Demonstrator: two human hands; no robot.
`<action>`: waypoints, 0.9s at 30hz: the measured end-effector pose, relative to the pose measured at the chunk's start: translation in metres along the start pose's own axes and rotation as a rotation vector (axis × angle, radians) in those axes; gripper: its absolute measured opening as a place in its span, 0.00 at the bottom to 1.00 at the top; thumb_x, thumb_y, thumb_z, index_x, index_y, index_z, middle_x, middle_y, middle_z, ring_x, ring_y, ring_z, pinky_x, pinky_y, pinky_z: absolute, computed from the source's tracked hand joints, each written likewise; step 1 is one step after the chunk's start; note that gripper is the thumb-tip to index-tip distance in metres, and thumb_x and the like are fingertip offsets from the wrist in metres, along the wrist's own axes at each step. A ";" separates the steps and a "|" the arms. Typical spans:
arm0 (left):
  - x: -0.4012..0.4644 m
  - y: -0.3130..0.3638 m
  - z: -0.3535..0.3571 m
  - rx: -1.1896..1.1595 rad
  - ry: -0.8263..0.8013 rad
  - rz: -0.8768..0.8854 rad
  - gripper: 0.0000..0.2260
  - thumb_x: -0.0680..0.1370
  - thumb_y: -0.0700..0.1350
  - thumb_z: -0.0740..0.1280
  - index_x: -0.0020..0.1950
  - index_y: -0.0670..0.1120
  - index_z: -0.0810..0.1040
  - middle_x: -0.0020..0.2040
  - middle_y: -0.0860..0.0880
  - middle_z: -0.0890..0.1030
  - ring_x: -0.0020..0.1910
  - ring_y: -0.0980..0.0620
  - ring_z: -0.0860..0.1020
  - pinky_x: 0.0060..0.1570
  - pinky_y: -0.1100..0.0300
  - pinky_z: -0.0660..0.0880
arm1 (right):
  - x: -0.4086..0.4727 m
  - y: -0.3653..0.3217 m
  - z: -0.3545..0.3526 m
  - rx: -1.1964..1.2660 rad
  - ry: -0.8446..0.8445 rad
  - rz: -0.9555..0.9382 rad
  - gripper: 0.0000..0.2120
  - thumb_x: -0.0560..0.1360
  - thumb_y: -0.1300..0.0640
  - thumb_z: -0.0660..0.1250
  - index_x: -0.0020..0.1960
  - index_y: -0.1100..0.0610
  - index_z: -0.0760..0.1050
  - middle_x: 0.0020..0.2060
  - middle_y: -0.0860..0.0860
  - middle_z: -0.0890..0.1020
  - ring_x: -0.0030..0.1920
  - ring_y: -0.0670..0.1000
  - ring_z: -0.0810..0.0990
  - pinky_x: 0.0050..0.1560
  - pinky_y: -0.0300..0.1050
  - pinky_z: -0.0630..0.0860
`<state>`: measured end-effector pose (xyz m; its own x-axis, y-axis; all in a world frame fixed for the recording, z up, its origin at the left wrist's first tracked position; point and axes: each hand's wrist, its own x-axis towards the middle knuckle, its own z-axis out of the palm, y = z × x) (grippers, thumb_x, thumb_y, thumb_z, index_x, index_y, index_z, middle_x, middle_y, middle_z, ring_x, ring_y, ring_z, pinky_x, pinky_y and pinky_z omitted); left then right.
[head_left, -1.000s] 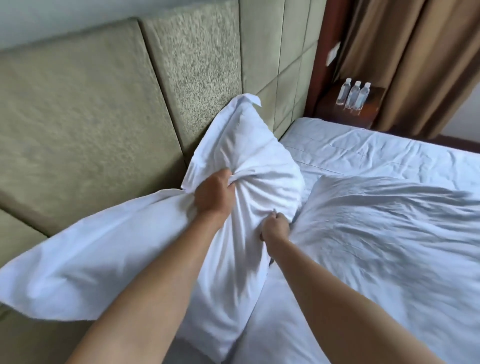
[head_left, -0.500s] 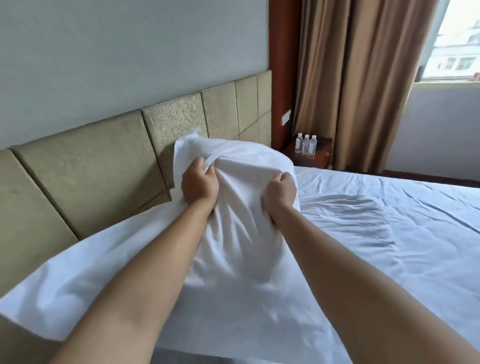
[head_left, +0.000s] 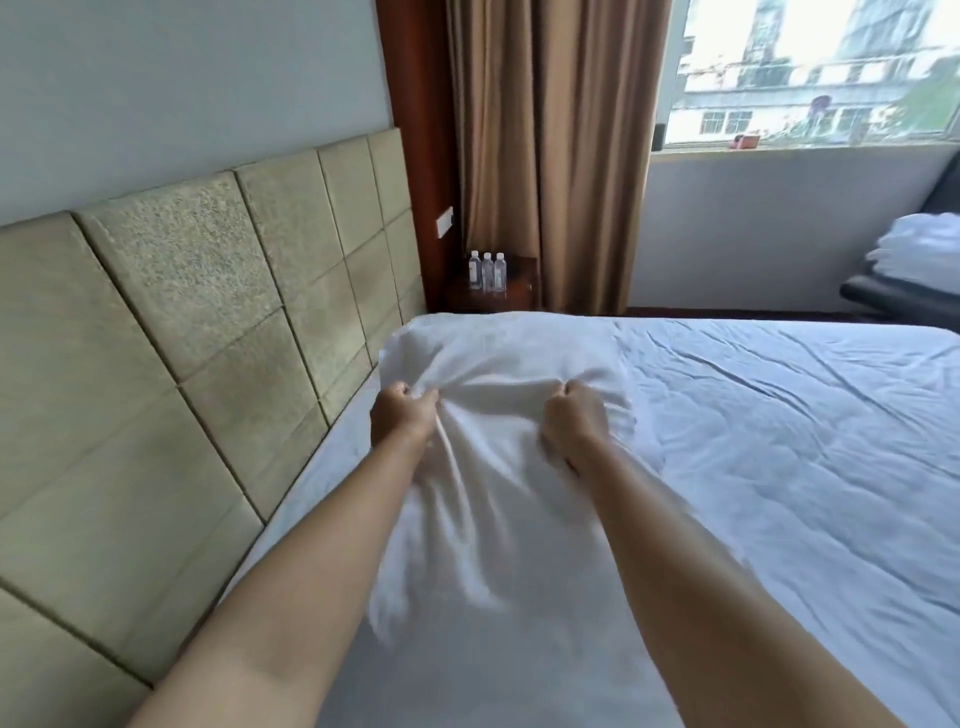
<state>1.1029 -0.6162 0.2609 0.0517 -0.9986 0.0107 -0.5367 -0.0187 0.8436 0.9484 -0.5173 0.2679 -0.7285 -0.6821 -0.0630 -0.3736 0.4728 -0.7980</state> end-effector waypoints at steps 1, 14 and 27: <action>-0.002 -0.016 0.010 0.091 -0.100 -0.047 0.10 0.73 0.51 0.68 0.39 0.46 0.72 0.47 0.44 0.81 0.42 0.44 0.78 0.37 0.59 0.74 | -0.002 0.023 0.006 -0.079 -0.099 0.073 0.16 0.80 0.57 0.55 0.59 0.65 0.74 0.57 0.65 0.78 0.57 0.62 0.77 0.54 0.48 0.72; 0.002 -0.027 0.039 0.682 -0.275 0.349 0.23 0.82 0.51 0.50 0.77 0.54 0.54 0.79 0.50 0.50 0.77 0.48 0.50 0.73 0.47 0.53 | 0.012 0.030 0.042 -0.502 0.066 -0.251 0.17 0.79 0.52 0.53 0.67 0.52 0.66 0.66 0.56 0.69 0.67 0.57 0.65 0.66 0.51 0.62; 0.051 -0.066 0.068 0.793 -0.497 0.401 0.25 0.81 0.61 0.43 0.76 0.62 0.38 0.78 0.54 0.36 0.77 0.49 0.37 0.73 0.41 0.39 | 0.047 0.051 0.079 -0.651 -0.208 -0.254 0.29 0.79 0.38 0.46 0.77 0.41 0.42 0.77 0.47 0.39 0.76 0.51 0.35 0.73 0.57 0.30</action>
<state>1.0836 -0.6692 0.1696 -0.5135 -0.8426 -0.1624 -0.8505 0.4748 0.2262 0.9403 -0.5686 0.1769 -0.4742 -0.8761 -0.0872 -0.8297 0.4779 -0.2885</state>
